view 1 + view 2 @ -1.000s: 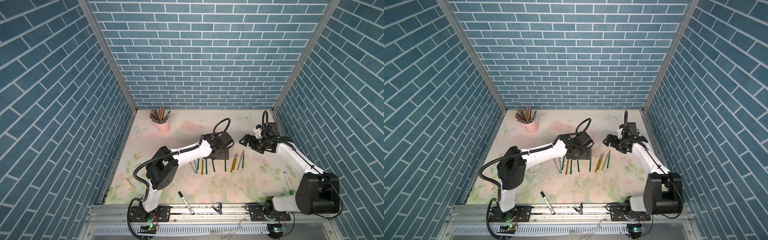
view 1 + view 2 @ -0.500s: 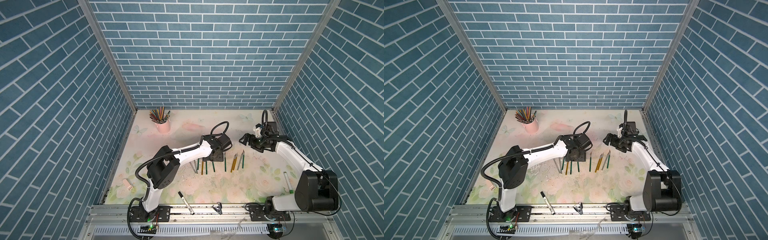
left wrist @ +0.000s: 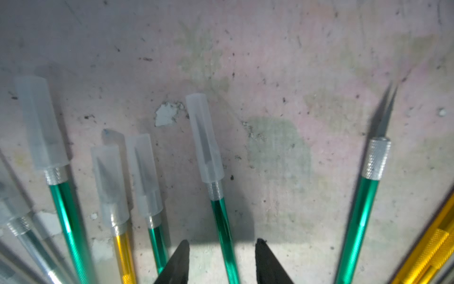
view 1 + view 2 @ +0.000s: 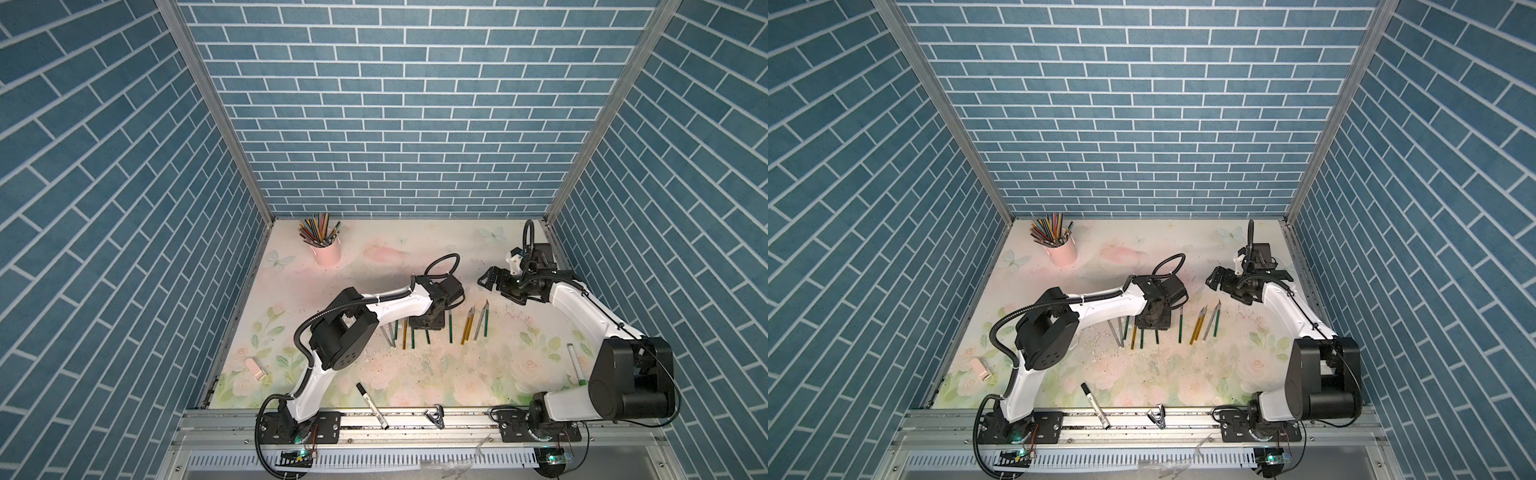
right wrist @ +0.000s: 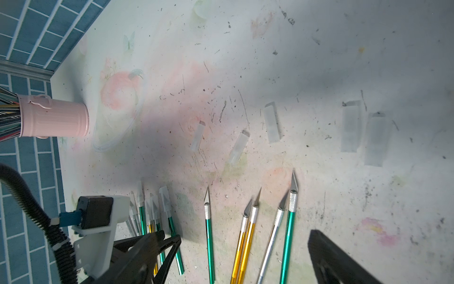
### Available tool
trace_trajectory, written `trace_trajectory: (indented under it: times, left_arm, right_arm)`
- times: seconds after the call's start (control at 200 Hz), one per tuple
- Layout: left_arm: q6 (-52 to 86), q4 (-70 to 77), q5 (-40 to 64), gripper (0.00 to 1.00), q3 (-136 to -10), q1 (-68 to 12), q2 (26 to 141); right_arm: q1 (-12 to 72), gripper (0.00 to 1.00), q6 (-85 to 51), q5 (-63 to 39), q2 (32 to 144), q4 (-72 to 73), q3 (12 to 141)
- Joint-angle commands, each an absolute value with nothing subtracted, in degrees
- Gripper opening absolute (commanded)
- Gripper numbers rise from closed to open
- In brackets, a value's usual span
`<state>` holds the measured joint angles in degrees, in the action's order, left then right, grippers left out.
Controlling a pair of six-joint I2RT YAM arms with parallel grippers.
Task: Remove protective caps from carving knives
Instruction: Pick up the carving knife from the center of the board.
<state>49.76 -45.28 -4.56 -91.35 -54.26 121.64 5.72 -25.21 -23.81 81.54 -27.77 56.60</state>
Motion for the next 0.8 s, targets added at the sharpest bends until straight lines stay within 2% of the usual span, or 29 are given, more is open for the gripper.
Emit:
trace_trajectory:
  times: [0.0,0.47,0.795]
  left_arm:
    - [49.9,-46.3,-4.9,0.42,-92.8,-54.0,123.2]
    - [49.7,-46.9,-4.5,0.31,-93.3,-54.0,125.8]
    - [48.6,-47.0,-5.1,0.11,-92.5,-54.0,125.7]
  right_arm:
    - [5.4,0.97,-25.5,-23.9,81.6,-27.5,55.9]
    - [5.3,0.96,-25.4,-24.7,82.0,-27.0,55.8]
    - [5.1,0.95,-25.4,-25.3,82.4,-26.7,55.8]
